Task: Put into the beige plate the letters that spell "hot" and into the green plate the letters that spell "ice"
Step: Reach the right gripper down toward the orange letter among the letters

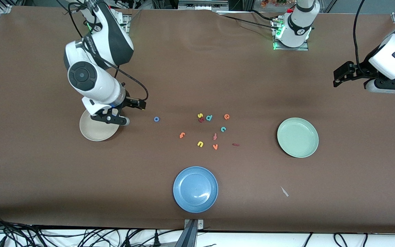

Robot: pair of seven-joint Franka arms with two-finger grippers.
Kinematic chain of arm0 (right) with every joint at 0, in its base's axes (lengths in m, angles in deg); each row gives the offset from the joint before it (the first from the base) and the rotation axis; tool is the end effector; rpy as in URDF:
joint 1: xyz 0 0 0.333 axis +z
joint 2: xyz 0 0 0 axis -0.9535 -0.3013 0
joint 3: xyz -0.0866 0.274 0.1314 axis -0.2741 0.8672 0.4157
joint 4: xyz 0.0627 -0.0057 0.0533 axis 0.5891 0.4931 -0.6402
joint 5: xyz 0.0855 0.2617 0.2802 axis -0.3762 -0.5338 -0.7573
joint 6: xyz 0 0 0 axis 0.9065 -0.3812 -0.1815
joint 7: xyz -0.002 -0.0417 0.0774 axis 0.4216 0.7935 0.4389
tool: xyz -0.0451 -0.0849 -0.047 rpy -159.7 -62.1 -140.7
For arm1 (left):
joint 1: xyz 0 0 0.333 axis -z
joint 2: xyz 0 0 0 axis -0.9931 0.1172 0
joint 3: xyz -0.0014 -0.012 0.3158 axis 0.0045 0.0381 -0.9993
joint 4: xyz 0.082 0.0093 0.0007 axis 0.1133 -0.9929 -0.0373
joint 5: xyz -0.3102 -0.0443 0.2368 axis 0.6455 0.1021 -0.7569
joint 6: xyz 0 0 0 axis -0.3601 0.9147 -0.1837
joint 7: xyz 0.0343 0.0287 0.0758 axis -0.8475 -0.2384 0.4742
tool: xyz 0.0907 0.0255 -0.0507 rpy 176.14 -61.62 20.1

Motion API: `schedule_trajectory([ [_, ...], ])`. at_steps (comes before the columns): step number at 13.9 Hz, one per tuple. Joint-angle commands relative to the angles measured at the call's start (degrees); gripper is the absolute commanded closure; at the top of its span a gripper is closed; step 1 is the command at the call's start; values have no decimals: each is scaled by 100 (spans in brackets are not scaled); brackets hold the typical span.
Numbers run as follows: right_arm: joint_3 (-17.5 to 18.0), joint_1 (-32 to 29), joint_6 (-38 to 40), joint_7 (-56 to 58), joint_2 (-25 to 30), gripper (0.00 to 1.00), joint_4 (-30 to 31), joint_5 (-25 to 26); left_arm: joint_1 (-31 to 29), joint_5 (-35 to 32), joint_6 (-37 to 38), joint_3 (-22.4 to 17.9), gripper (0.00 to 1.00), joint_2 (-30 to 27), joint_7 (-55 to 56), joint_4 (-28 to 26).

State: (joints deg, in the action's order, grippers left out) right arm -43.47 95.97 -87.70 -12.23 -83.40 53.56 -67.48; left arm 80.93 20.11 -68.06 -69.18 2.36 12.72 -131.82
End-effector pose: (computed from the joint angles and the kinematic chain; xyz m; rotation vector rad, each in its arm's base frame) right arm 0.5653 0.2664 0.3762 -3.1058 0.3184 0.2453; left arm 0.5513 -0.0516 0.6095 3.1336 -0.0679 -0.0598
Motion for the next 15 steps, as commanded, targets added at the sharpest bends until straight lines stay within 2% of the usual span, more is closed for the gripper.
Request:
schedule_trajectory([
  [1, -39, 381, -715, -846, -276, 0, 91, -105, -30, -113, 107, 15, 0, -43, -57, 51],
  [5, -39, 970, -1744, -1999, -935, 0, 20, -105, -47, -104, 116, 6, 0, -43, -57, 42],
  [7, -39, 1059, -2053, -2220, -1234, 0, -102, -105, -47, -104, 116, -3, 0, -43, -57, 42],
  [10, -30, 1234, -2536, -2361, -1936, 0, -689, -105, -39, -104, 116, 6, 0, -43, -48, 51],
  [15, -30, 1305, -2581, -2722, -2825, 0, -1622, -105, 32, -104, 107, 24, 0, 27, 83, 60],
])
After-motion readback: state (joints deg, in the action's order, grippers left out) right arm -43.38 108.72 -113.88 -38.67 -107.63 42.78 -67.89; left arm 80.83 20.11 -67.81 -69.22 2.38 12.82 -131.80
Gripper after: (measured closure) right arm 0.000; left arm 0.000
